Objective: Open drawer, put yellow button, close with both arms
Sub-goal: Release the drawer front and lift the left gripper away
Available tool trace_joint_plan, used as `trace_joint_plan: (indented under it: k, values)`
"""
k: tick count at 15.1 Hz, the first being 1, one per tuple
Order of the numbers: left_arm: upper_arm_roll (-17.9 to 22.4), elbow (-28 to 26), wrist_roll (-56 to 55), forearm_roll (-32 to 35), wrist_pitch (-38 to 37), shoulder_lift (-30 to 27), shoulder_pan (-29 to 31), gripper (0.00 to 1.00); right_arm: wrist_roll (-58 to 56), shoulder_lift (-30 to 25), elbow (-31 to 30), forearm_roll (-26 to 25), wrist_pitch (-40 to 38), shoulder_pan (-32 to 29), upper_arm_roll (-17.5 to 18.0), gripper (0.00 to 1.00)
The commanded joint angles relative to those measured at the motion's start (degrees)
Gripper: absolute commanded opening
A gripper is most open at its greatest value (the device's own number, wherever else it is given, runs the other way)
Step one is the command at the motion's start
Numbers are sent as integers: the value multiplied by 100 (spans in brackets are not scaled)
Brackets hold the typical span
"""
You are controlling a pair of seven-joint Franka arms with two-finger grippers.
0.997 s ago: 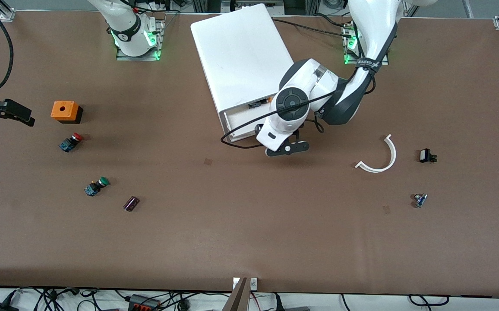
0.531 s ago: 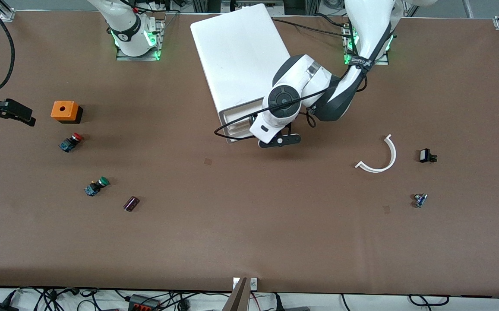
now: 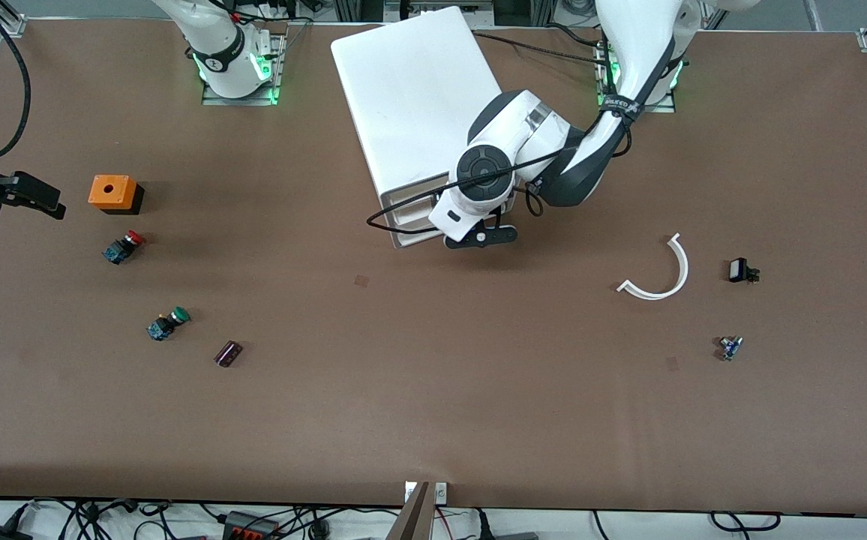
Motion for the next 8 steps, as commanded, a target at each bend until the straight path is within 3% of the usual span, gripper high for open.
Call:
trace_joint_plan:
  k: [1, 5, 8]
  values:
    - [-23, -48, 51, -233, -108, -53, -11, 100, -52, -84, -69, -61, -22, 18, 2, 100]
    - [55, 83, 95, -111, -82, -87, 112, 100, -69, -93, -69, -61, -22, -10, 28, 100]
    - [47, 513, 164, 450, -99, -114, 611, 100, -17, -92, -69, -52, -22, 8, 11, 100]
